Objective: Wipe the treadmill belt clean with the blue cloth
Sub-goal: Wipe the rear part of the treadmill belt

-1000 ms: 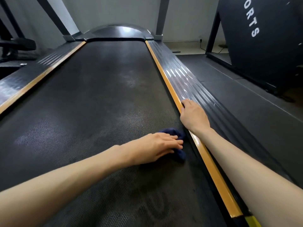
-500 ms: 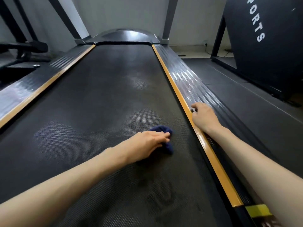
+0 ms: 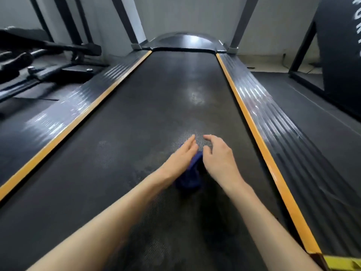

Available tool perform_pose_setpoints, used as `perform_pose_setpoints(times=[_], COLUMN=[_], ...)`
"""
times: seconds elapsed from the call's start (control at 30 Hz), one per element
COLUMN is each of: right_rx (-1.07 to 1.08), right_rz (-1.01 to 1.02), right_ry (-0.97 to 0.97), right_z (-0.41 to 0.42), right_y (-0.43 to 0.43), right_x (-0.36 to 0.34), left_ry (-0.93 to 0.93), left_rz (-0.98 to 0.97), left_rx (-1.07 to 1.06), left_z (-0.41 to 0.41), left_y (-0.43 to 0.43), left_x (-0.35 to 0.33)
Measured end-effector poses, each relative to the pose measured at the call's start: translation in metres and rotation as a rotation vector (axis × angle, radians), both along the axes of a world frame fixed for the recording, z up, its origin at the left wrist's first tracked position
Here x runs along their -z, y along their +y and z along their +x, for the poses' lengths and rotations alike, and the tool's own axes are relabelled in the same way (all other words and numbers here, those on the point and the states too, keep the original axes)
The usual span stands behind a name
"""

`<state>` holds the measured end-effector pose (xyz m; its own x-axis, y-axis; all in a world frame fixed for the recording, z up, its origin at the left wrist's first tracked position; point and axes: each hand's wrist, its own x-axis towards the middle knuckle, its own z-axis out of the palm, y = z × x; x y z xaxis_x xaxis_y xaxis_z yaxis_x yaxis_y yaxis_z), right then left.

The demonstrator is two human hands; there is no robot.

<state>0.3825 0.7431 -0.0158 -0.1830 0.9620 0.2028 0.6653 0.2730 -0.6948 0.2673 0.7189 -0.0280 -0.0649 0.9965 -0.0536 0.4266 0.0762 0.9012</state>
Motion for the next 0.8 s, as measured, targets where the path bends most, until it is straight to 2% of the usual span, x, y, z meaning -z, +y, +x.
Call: perform_pose_setpoints(times=[0.03,0.07,0.17,0.27,0.37,0.47,0.5,0.6,0.63,0.73,0.77,0.8], right_rx=[-0.004,0.003,0.056,0.084,-0.155,-0.454,-0.446,-0.118,-0.138,-0.642,-0.760,-0.791], right_rz=[-0.022,-0.058,-0.067,0.030,0.190,0.303,0.282,0.111,0.115,0.162,0.197,0.223], right_ry=[-0.040,-0.104,-0.297,-0.363,-0.324,-0.304,-0.328,-0.232,-0.186,-0.161,-0.165,-0.169], right_z=[-0.010,-0.022,-0.053,-0.064,-0.063,-0.047,-0.044,-0.057,-0.076,-0.131,-0.134,-0.131], right_y=[-0.008,-0.014,-0.019,-0.006,-0.004,0.015,0.032,0.073,0.064,-0.005,-0.013,-0.003], right_x=[0.006,0.013,0.035,0.048,0.055,0.055,0.048,0.044,0.045,0.059,0.062,0.060], left_ry=[-0.149,-0.187,0.049,0.102,0.115,0.275,0.340,0.458,0.474,0.504,0.513,0.532], left_rz=[0.018,0.045,0.043,-0.007,-0.023,-0.051,-0.041,0.021,0.030,0.015,-0.008,-0.047], left_rx=[-0.026,-0.050,-0.107,-0.153,-0.265,-0.400,-0.427,-0.472,-0.486,-0.491,-0.462,-0.418], left_z=[-0.010,-0.023,-0.061,-0.095,-0.132,-0.155,-0.159,-0.166,-0.169,-0.171,-0.172,-0.175], left_y=[-0.002,-0.003,-0.011,-0.024,-0.038,-0.049,-0.052,-0.058,-0.056,-0.052,-0.052,-0.054], left_x=[-0.006,-0.012,-0.021,-0.017,-0.010,-0.008,-0.009,-0.018,-0.021,-0.022,-0.022,-0.023])
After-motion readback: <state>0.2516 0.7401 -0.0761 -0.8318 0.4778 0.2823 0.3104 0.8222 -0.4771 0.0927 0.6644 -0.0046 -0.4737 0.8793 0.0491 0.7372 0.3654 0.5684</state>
